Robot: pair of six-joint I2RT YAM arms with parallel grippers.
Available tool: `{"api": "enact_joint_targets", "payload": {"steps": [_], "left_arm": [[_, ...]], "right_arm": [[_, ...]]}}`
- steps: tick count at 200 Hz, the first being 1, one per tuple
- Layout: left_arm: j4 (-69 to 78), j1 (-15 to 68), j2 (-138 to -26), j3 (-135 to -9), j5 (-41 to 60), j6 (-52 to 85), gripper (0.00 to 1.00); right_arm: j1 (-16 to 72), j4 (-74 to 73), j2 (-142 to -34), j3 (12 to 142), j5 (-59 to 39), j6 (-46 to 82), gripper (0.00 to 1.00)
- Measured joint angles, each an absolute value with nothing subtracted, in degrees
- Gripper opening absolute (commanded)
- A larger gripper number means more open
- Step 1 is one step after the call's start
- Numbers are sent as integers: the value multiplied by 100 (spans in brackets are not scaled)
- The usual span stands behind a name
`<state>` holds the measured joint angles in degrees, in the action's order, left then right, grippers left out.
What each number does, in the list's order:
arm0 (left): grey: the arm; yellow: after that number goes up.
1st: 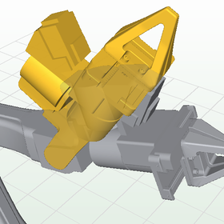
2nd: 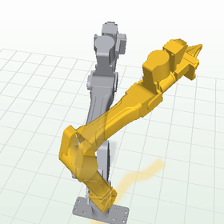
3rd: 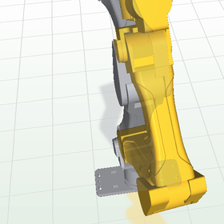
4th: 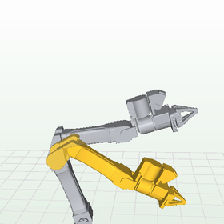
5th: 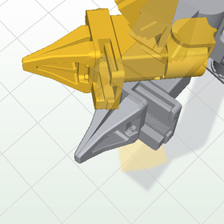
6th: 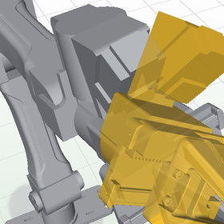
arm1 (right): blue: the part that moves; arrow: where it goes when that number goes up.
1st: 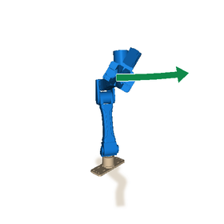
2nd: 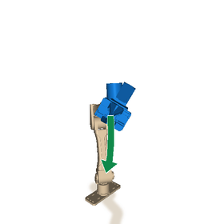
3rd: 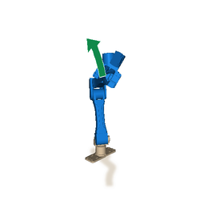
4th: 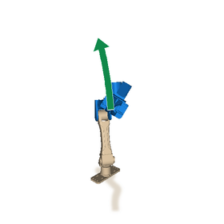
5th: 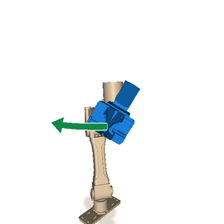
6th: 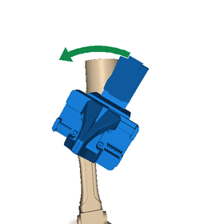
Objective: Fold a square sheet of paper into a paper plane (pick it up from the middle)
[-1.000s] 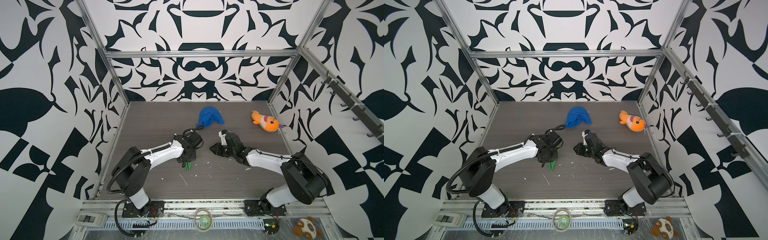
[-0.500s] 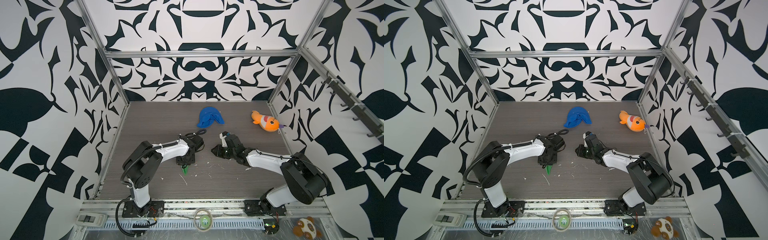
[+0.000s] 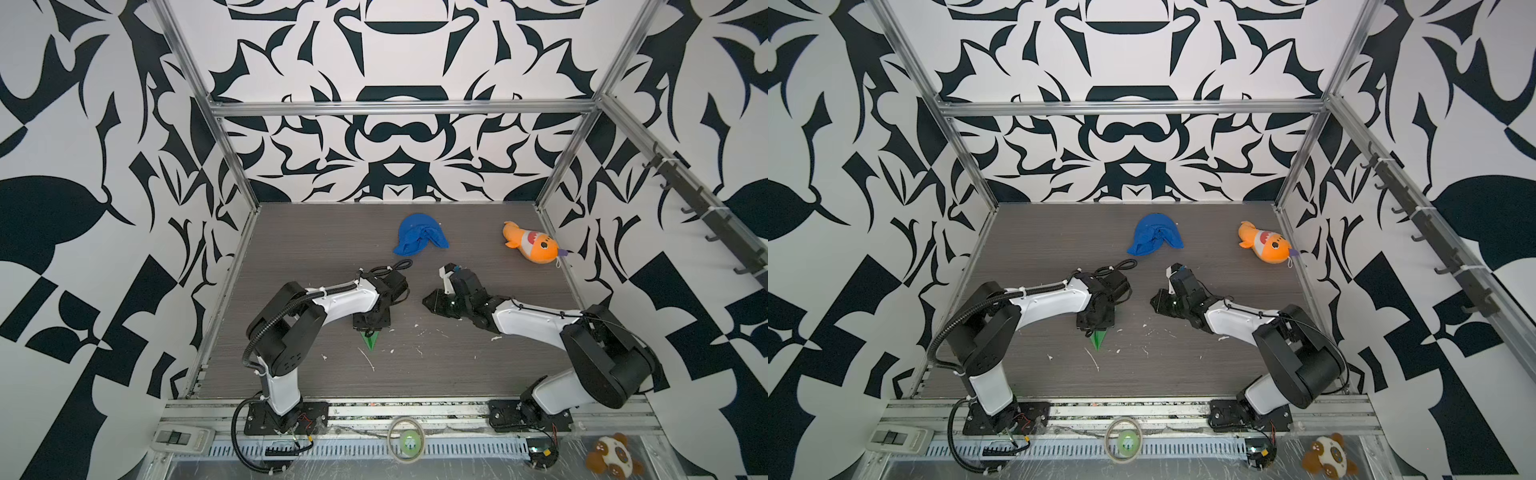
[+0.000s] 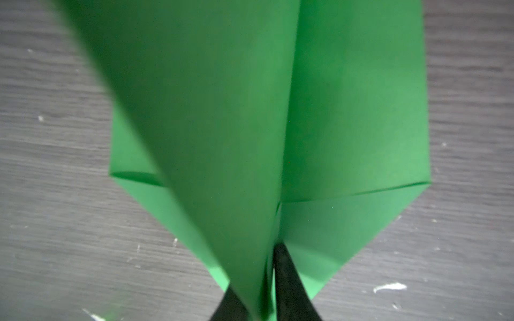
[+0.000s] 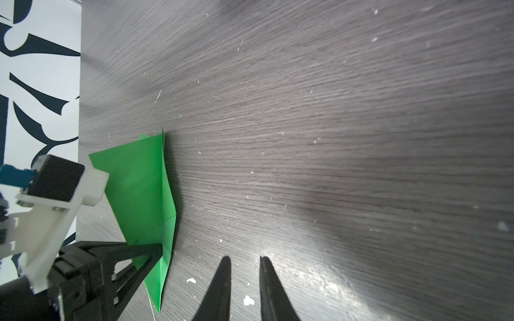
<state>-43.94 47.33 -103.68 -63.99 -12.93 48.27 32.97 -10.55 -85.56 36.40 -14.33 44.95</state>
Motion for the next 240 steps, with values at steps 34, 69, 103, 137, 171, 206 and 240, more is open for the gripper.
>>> {"api": "enact_joint_targets", "payload": {"steps": [34, 69, 103, 137, 171, 206, 240], "left_arm": [[-4362, 4735, -10313, -6396, -1284, 4838, 11], [-4294, 4740, -10066, -6372, -1247, 4810, 10], [-4174, 4740, -10022, -6311, -1175, 4794, 11], [-4080, 4740, -10182, -6311, -1122, 4792, 15], [-4040, 4740, -10291, -6318, -1111, 4775, 13], [-4069, 4740, -10296, -6348, -1122, 4744, 11], [-4147, 4724, -10396, -6733, -1199, 4582, 11]], "right_arm": [[3297, -1057, -8558, 3640, -1435, 4504, 23], [3297, -1059, -8624, 3640, -1437, 4512, 22], [3297, -1063, -8707, 3640, -1448, 4530, 22], [3297, -1076, -8711, 3640, -1459, 4543, 23], [3297, -1100, -8711, 3640, -1470, 4574, 22], [3297, -1092, -8705, 3640, -1472, 4591, 22], [3264, -956, -8619, 3640, -1391, 4545, 22]]}}
